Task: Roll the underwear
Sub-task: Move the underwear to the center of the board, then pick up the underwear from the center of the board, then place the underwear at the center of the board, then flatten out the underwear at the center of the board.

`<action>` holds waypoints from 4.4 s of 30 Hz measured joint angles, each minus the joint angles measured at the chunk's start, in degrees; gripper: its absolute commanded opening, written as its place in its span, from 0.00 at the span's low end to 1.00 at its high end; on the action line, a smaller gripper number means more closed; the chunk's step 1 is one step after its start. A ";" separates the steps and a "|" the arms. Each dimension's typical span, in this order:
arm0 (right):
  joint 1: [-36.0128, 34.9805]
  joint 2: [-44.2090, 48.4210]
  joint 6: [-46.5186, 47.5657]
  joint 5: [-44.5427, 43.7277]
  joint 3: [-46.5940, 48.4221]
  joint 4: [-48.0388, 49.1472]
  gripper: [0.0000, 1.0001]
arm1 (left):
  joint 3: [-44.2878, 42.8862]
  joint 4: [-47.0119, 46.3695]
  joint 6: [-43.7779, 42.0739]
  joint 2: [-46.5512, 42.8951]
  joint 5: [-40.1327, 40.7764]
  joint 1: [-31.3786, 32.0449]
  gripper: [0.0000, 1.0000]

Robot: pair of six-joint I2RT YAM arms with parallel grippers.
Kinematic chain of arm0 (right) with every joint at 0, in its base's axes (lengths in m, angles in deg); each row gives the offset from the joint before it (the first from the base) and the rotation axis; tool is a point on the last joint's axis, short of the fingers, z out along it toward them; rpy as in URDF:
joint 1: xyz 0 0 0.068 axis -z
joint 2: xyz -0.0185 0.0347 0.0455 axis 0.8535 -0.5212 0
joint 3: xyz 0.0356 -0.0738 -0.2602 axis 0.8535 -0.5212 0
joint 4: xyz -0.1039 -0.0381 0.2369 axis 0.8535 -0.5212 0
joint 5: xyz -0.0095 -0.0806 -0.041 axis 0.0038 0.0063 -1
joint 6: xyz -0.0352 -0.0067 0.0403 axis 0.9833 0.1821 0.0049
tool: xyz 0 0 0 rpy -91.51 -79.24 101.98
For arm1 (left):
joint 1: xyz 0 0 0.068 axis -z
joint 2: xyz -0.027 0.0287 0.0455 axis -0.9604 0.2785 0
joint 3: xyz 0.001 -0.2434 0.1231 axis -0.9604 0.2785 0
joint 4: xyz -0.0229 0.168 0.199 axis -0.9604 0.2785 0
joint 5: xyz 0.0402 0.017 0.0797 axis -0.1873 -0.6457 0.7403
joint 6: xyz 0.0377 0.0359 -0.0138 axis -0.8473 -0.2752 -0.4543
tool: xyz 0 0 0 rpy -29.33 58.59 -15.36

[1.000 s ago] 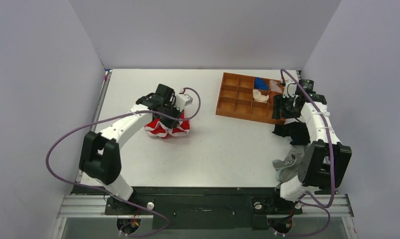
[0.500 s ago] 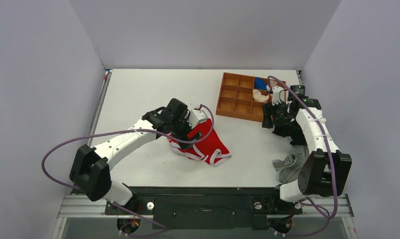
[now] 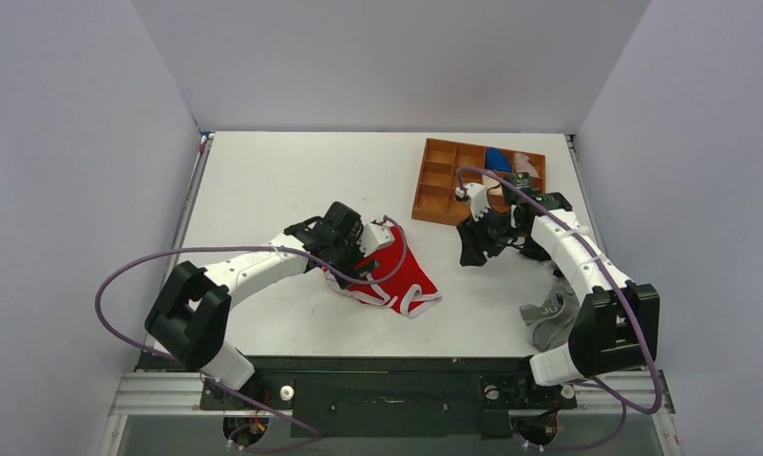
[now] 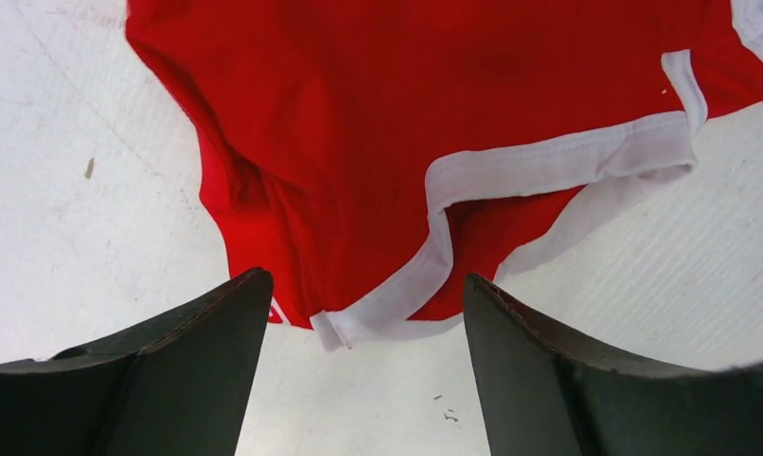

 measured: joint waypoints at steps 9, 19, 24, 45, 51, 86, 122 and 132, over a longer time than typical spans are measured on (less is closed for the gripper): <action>0.04 0.13 -0.50 0.13 -2.40 0.55 0.53 | -1.90 -2.45 -0.90 6.99 -2.23 1.57 0.14; 0.04 0.76 -1.03 0.17 -3.13 0.52 0.52 | -3.72 2.40 -1.70 4.24 -8.46 -2.34 0.00; -0.07 0.76 -0.92 0.17 -3.28 0.48 0.52 | -8.17 12.24 -5.11 -8.39 -14.21 -8.76 0.26; -11.96 -14.80 -4.26 -2.43 4.68 4.17 0.53 | 4.37 24.52 -11.54 -24.48 -7.91 -11.39 0.92; -17.31 -21.22 -7.91 -4.09 5.07 7.30 0.52 | 4.55 19.37 -8.57 -23.08 -7.78 -12.09 0.94; -26.23 -16.15 -7.28 -30.12 24.87 -0.72 0.00 | 5.75 1.97 5.44 -26.82 -6.19 -30.08 0.97; -15.89 6.29 2.34 -11.85 -8.11 -4.87 0.43 | 8.74 -14.27 10.69 -16.98 -23.50 -17.11 0.97; 5.05 8.07 2.29 -5.31 -7.13 -4.46 0.43 | -3.67 -8.96 13.62 0.00 -24.26 2.51 0.92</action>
